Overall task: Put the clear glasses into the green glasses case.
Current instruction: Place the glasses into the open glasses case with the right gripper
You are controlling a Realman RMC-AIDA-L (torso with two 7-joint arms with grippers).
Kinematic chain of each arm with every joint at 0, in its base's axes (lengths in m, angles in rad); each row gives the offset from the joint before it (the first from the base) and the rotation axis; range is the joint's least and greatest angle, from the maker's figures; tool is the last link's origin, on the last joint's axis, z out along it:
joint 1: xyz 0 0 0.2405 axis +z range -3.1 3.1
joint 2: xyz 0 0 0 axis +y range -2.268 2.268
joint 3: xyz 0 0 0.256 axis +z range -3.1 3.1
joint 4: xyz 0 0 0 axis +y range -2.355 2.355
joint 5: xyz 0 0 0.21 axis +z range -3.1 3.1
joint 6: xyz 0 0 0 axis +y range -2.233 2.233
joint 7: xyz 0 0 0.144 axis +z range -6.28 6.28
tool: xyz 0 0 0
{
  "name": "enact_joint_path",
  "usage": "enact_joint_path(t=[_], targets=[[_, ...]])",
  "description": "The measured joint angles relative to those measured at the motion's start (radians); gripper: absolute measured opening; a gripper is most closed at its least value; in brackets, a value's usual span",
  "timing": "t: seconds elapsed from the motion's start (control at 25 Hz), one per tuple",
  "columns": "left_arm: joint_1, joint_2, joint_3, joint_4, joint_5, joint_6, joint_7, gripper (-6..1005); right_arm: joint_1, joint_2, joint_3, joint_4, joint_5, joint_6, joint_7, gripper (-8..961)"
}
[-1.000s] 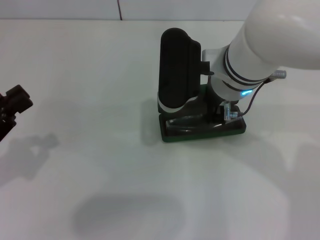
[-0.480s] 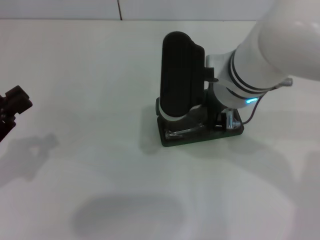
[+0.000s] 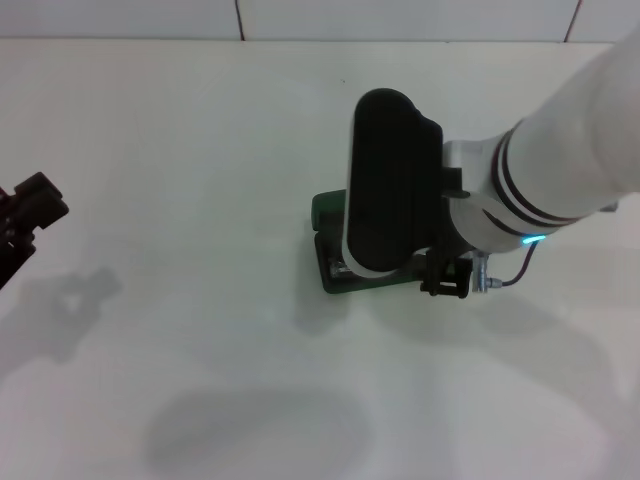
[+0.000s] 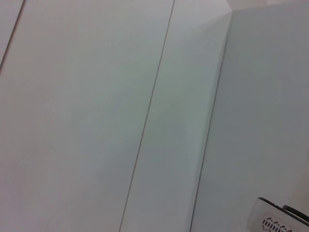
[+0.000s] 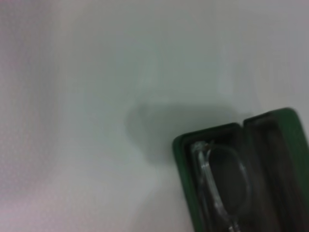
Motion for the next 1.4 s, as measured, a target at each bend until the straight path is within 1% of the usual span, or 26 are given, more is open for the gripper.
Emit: enact_joint_path(t=[0.2,0.4,0.64,0.76,0.84,0.88,0.96,1.04,1.16,1.2,1.24,1.4], targets=[[0.008,-0.004,0.000,-0.001,0.002,0.000,0.000,119,-0.059,0.000,0.015,-0.062,-0.001,-0.018,0.000,364],[0.012,-0.003,0.000,-0.001,0.000,0.001,-0.003,118,-0.109,0.000,0.059,-0.108,0.001,-0.053,-0.007,289],[0.013,-0.001,-0.003,-0.001,-0.001,0.002,-0.005,117,-0.176,-0.001,0.129,-0.152,0.002,-0.036,-0.020,236],[0.007,-0.001,-0.011,-0.001,0.002,0.002,-0.005,116,-0.198,-0.003,0.202,-0.158,0.019,-0.038,-0.038,210],[0.003,-0.002,-0.016,-0.001,0.005,0.000,-0.005,116,-0.202,-0.004,0.248,-0.155,0.049,-0.043,-0.058,192],[0.002,-0.002,-0.017,-0.001,0.006,-0.001,-0.005,116,-0.202,-0.005,0.289,-0.147,0.083,-0.051,-0.077,179],[-0.003,0.000,-0.017,-0.001,0.006,-0.002,-0.005,115,-0.187,-0.006,0.366,-0.124,0.145,-0.084,-0.103,154],[-0.009,0.002,-0.017,-0.001,0.006,-0.003,-0.005,115,-0.155,-0.007,0.416,-0.099,0.170,-0.125,-0.106,129],[-0.013,0.003,-0.017,-0.001,0.006,-0.003,-0.005,115,-0.090,-0.007,0.461,-0.041,0.178,-0.175,-0.106,60],[-0.014,0.003,-0.016,-0.001,0.006,-0.003,-0.005,115,-0.090,-0.007,0.461,-0.041,0.178,-0.175,-0.106,37],[-0.016,0.002,-0.016,-0.001,0.006,-0.003,-0.005,115,-0.026,-0.007,0.493,0.026,0.192,-0.203,-0.106,14],[-0.016,-0.002,-0.016,-0.002,0.008,-0.004,-0.005,116,0.036,-0.008,0.515,0.113,0.212,-0.210,-0.118,21]])
